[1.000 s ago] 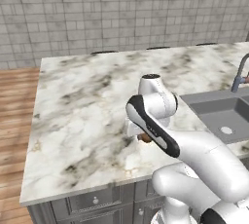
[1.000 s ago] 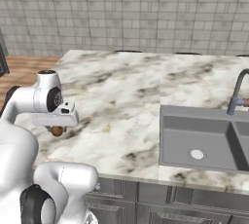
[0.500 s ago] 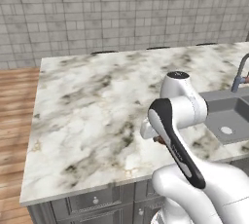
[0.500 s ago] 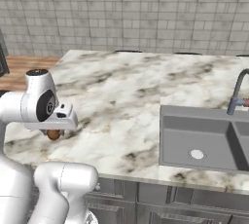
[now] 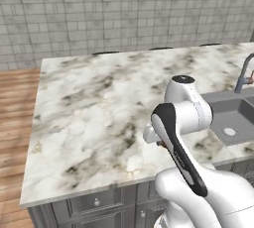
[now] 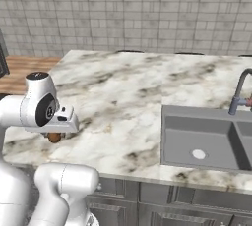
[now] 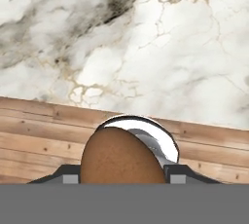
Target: Gather the eggs and milk located in the vicinity of the sink area and place them right next to the bowl.
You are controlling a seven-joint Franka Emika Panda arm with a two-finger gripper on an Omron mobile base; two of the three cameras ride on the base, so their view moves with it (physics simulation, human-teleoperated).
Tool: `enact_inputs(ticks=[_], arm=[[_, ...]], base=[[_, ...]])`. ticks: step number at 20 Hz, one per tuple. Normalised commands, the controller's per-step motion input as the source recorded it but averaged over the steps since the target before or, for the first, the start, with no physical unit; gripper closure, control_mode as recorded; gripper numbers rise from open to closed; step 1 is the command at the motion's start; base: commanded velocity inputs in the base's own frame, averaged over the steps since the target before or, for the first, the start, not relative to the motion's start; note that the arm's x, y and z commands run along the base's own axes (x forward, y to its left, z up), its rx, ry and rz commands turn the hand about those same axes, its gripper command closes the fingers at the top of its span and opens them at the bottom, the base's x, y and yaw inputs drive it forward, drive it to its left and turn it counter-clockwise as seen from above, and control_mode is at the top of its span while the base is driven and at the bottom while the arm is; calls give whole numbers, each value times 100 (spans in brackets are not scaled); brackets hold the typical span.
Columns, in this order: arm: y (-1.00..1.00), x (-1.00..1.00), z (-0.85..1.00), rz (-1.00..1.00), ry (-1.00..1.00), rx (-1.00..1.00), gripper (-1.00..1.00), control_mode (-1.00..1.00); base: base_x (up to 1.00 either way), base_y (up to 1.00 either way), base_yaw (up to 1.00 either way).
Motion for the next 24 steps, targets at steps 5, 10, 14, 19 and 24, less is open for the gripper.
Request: enact_inputs(ticks=[5, 10, 14, 19, 24], arm=[[0, 0, 0, 0, 0, 0, 100, 100], [0, 0, 0, 0, 0, 0, 100, 100], [0, 0, 0, 0, 0, 0, 100, 100], [0, 0, 0, 0, 0, 0, 100, 100], [0, 0, 0, 0, 0, 0, 100, 100]], base=[[-88, -95, -7], [-67, -100, -7], [-21, -100, 0], [5, -100, 0], [28, -100, 0]])
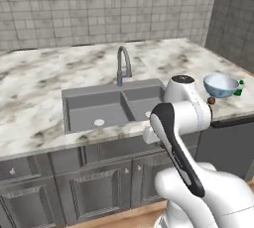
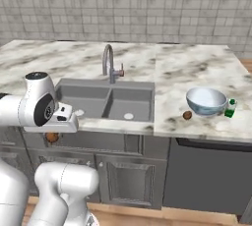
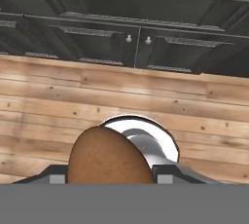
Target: Gather the eggs and milk located in the vicinity of the sink area and place them right next to the bowl.
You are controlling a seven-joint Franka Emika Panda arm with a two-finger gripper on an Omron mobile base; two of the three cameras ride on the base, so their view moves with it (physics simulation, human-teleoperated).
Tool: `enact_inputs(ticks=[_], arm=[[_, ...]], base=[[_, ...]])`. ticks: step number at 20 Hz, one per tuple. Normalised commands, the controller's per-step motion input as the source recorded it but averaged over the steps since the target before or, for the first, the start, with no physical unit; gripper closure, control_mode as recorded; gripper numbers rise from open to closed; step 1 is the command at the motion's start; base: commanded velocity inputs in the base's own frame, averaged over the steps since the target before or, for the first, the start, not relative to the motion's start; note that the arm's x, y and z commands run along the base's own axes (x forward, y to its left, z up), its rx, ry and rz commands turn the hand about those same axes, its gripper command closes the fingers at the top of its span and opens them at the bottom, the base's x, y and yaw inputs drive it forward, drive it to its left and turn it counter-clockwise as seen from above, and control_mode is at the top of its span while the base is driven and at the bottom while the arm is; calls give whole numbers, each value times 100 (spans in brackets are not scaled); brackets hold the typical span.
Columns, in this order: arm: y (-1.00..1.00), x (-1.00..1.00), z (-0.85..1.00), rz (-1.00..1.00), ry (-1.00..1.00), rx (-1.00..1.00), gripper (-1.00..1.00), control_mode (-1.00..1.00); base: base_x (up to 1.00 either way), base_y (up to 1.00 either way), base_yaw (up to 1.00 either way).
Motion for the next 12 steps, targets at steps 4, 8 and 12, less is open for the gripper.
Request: enact_inputs(ticks=[4, 8, 12], arm=[[0, 0, 0, 0, 0, 0, 100, 100], [0, 0, 0, 0, 0, 0, 100, 100], [0, 0, 0, 0, 0, 0, 100, 100]], base=[[50, -100, 11], [67, -100, 21], [64, -100, 16]])
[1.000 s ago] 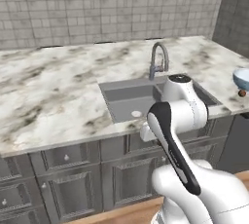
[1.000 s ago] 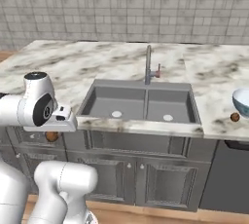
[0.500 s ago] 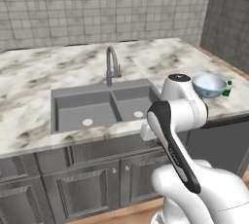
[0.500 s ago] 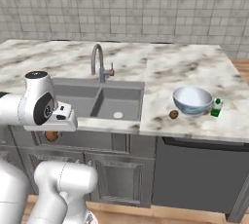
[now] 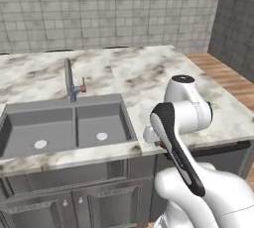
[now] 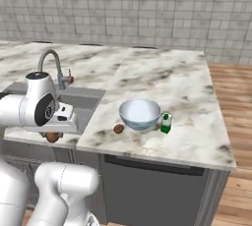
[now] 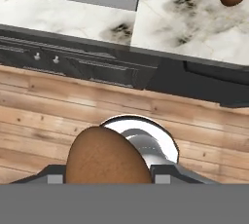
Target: Gather the eggs and milk located in the vicinity of the sink area and place them right next to the bowl.
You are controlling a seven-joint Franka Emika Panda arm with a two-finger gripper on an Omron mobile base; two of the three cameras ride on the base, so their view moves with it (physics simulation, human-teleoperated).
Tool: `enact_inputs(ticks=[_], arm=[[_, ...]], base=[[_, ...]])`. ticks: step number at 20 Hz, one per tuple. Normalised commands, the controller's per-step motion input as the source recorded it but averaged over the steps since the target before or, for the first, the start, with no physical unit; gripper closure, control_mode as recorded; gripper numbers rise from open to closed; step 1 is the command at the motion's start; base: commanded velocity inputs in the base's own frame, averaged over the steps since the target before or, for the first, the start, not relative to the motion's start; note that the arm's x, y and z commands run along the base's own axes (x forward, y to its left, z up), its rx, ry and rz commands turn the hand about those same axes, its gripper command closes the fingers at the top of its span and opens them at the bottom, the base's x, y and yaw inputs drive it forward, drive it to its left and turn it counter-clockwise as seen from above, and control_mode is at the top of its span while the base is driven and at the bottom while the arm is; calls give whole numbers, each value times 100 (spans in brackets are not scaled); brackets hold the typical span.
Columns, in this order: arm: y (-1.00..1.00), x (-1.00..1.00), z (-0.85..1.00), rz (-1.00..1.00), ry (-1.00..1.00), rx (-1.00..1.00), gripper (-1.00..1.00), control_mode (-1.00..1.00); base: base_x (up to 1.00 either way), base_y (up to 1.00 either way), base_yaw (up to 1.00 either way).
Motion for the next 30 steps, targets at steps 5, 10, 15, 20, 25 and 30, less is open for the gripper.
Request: enact_inputs(ticks=[5, 10, 15, 20, 25, 30], arm=[[0, 0, 0, 0, 0, 0, 100, 100], [0, 0, 0, 0, 0, 0, 100, 100], [0, 0, 0, 0, 0, 0, 100, 100], [0, 0, 0, 0, 0, 0, 100, 100], [-7, 0, -11, 0, 0, 5, 100, -100], [-49, 0, -38, 0, -1, 15, 100, -100]], base=[[69, -45, -4], [54, 1, -23], [0, 0, 0], [0, 0, 0], [0, 0, 0], [0, 0, 0]])
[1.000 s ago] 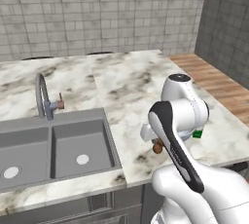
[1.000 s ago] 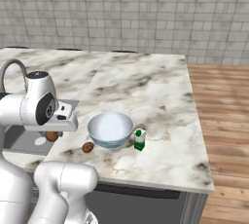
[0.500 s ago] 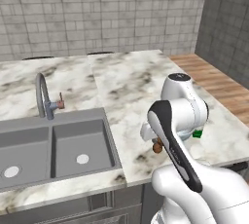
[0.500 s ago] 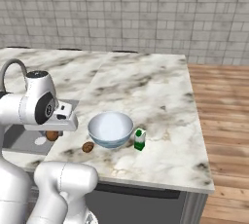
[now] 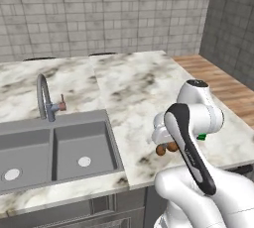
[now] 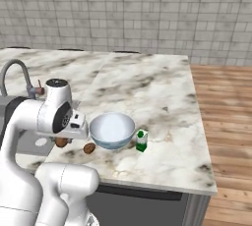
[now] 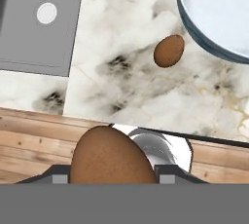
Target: Gather the eggs and milk located in the vicinity of the sink area and place them right next to the bowl.
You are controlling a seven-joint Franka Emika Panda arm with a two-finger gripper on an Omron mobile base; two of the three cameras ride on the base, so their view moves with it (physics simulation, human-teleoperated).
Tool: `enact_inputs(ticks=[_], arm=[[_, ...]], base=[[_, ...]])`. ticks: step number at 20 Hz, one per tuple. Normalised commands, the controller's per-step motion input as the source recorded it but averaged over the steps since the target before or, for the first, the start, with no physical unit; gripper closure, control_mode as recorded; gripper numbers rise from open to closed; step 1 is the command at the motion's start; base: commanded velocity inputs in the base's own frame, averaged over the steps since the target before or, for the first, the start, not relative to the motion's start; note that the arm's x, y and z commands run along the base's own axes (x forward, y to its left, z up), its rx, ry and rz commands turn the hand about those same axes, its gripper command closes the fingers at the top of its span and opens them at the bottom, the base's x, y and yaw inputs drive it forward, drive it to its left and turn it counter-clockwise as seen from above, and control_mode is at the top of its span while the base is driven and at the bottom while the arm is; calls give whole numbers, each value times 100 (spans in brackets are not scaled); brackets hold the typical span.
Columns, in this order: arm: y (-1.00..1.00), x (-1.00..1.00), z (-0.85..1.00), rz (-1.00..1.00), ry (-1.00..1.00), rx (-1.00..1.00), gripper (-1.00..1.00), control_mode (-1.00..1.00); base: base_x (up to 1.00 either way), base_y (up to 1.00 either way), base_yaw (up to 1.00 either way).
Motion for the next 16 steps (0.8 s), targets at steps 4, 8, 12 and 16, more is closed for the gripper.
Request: enact_inputs(ticks=[4, 8, 12, 16], arm=[[-69, -5, 0, -14, 1, 0, 100, -100], [-69, -11, 10, -9, -2, 3, 100, -100], [-97, 6, -12, -5, 0, 2, 100, -100], [-94, 2, -45, -2, -6, 12, 100, -100]], base=[[0, 0, 0], [0, 0, 0], [0, 0, 0], [0, 0, 0]])
